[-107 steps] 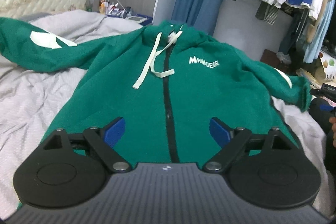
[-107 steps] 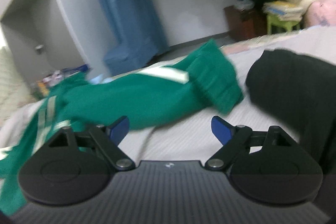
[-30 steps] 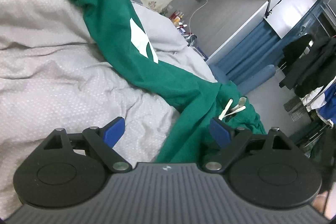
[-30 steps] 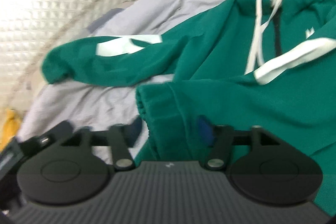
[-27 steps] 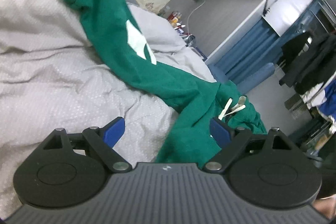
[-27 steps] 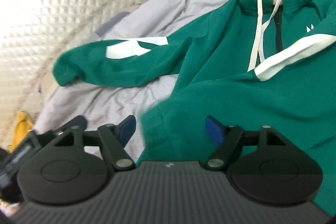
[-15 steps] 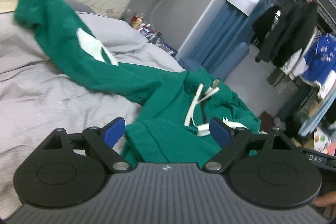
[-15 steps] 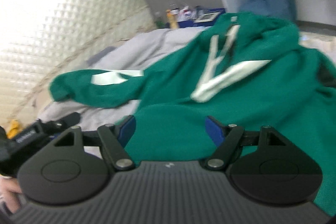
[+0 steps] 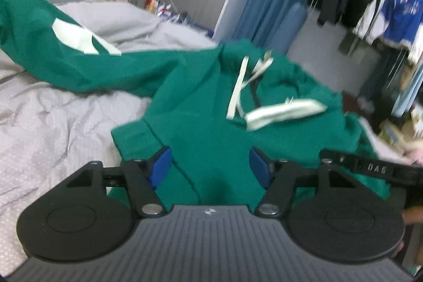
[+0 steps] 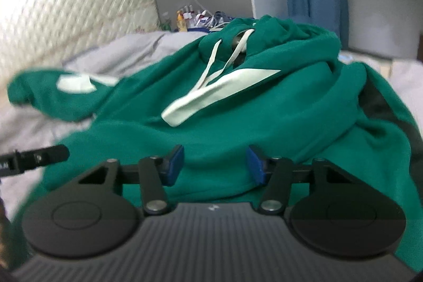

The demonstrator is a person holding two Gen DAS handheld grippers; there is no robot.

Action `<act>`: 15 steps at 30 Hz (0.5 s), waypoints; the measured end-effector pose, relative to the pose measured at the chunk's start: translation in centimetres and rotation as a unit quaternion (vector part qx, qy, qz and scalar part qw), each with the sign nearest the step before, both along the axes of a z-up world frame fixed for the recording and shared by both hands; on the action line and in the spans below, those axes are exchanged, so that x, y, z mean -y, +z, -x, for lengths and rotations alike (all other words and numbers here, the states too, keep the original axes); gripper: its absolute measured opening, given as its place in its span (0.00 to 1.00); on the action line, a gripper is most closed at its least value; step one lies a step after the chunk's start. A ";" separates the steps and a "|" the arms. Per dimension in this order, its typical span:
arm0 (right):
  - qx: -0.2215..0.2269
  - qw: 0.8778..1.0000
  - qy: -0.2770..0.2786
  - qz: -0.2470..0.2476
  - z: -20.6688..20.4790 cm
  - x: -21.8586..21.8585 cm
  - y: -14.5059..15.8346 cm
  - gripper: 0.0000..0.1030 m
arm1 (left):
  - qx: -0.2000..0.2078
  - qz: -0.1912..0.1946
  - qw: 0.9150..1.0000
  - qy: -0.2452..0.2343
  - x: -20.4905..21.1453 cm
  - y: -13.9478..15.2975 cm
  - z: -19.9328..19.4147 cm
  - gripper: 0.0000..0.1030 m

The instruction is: Fold large clothes

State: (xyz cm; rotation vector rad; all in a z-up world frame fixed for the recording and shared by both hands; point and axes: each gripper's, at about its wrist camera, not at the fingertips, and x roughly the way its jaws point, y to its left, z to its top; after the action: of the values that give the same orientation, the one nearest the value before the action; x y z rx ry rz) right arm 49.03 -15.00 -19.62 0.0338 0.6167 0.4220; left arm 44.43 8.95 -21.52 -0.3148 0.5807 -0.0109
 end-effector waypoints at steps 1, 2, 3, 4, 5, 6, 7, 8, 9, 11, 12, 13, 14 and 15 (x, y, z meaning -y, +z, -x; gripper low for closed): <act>0.002 1.000 0.003 0.012 -0.2 -0.1 -0.2 0.54 | -0.010 -0.011 1.000 0.001 0.2 -0.5 -0.4 0.66; -0.001 1.000 0.006 0.019 -0.5 -0.2 -0.7 0.54 | -0.021 -0.025 0.999 0.001 0.4 -1.0 -0.8 0.66; -0.005 1.000 0.008 0.022 -0.6 0.1 -0.9 0.53 | -0.027 -0.034 0.999 0.001 0.6 -1.4 -1.1 0.66; -0.011 1.000 0.008 0.025 -0.9 0.2 -1.3 0.51 | -0.033 -0.040 0.999 0.002 0.5 -1.8 -1.4 0.66; -0.019 0.999 0.007 0.029 -1.2 0.4 -1.8 0.51 | -0.039 -0.047 0.998 0.002 0.7 -2.2 -1.7 0.66; -0.031 0.999 0.004 0.032 -1.6 0.5 -2.3 0.51 | -0.043 -0.056 0.998 0.001 0.9 -2.5 -1.8 0.66; -0.041 0.999 0.003 0.029 -1.8 0.7 -2.8 0.51 | -0.046 -0.064 0.997 0.000 1.2 -2.7 -2.0 0.66; -0.046 0.999 0.004 0.027 -2.0 0.7 -3.2 0.51 | -0.049 -0.075 0.996 -0.001 1.5 -2.9 -2.1 0.66; -0.046 0.999 0.004 0.029 -2.0 0.6 -3.4 0.51 | -0.050 -0.081 0.995 -0.002 1.7 -3.0 -2.2 0.66; -0.043 0.998 0.006 0.039 -1.9 0.3 -3.6 0.51 | -0.052 -0.085 0.995 0.000 1.8 -3.2 -2.2 0.66; -0.042 0.998 0.004 0.040 -1.9 0.2 -3.6 0.51 | -0.051 -0.084 0.995 0.001 1.9 -3.2 -2.2 0.66; -0.043 0.998 0.003 0.040 -1.9 0.2 -3.6 0.51 | -0.050 -0.081 0.995 0.002 1.8 -3.1 -2.1 0.66; -0.045 0.998 0.001 0.033 -1.7 0.4 -3.4 0.51 | -0.048 -0.071 0.996 0.006 1.6 -3.0 -2.1 0.66; -0.047 0.999 -0.002 0.025 -1.5 0.6 -3.2 0.51 | -0.046 -0.061 0.997 0.009 1.3 -2.8 -2.0 0.66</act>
State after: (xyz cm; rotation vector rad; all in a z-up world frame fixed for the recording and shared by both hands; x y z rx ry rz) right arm 50.58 -15.57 -22.84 0.0070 0.7188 0.4033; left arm 46.39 7.61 -24.35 -0.2031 0.6679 0.0559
